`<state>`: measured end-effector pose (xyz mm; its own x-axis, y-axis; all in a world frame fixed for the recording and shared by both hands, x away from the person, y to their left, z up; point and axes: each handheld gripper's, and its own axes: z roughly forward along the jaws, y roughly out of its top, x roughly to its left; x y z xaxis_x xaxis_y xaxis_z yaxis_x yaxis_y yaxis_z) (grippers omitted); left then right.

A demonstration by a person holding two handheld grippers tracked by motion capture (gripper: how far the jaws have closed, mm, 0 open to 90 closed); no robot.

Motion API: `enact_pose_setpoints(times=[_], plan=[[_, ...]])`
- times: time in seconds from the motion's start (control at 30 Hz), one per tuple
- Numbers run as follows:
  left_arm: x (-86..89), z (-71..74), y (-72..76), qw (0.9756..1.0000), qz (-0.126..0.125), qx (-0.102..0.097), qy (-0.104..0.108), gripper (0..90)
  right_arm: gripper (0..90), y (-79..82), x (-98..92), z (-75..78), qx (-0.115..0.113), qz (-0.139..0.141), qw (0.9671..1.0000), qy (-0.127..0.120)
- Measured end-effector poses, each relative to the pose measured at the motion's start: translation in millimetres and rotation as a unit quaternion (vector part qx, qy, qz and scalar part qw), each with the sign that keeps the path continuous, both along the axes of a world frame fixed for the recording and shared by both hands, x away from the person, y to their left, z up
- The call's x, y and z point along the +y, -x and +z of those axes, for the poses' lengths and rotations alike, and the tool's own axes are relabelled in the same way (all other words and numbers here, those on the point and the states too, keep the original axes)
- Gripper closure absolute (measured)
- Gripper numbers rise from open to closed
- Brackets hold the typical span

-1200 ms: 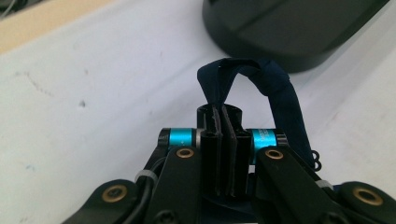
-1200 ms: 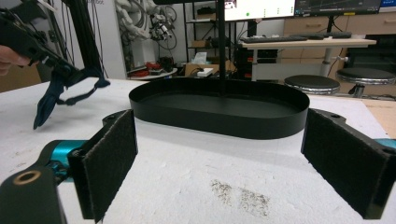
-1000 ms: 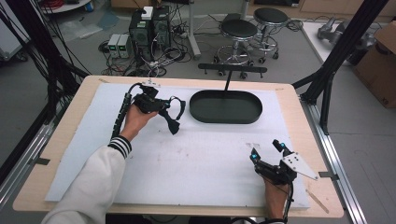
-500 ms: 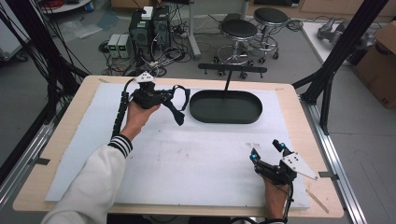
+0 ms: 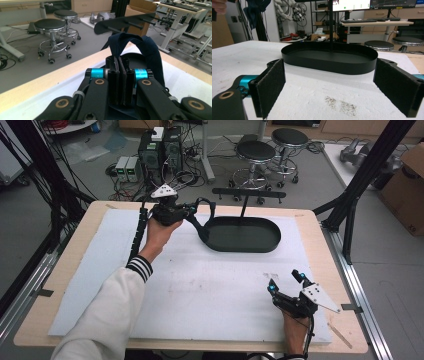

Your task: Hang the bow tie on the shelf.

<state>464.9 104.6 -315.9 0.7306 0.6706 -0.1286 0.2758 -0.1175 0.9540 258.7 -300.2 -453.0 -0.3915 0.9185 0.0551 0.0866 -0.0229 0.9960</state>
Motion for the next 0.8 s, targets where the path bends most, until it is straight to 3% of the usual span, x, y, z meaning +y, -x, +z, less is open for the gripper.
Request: enact_pose_setpoints(times=[0.17, 0.5, 0.8], plan=[[-9.6, 6.2, -4.8, 0.9998, 0.007, -0.011, 0.013, 86.6, 9.8, 0.1, 0.0, -0.1, -0.001, 0.001, 1.0000, 0.000], [-24.9, 12.2, -14.7, 0.9996, 0.019, -0.019, -0.001, 86.6, 9.7, 0.8, 0.7, -0.2, -0.007, 0.002, 1.0000, 0.002], [-31.5, 6.4, -23.0, 0.9992, 0.033, -0.022, -0.002, 86.7, 9.7, 2.1, -0.5, -0.6, -0.012, 0.002, 0.9999, -0.002]])
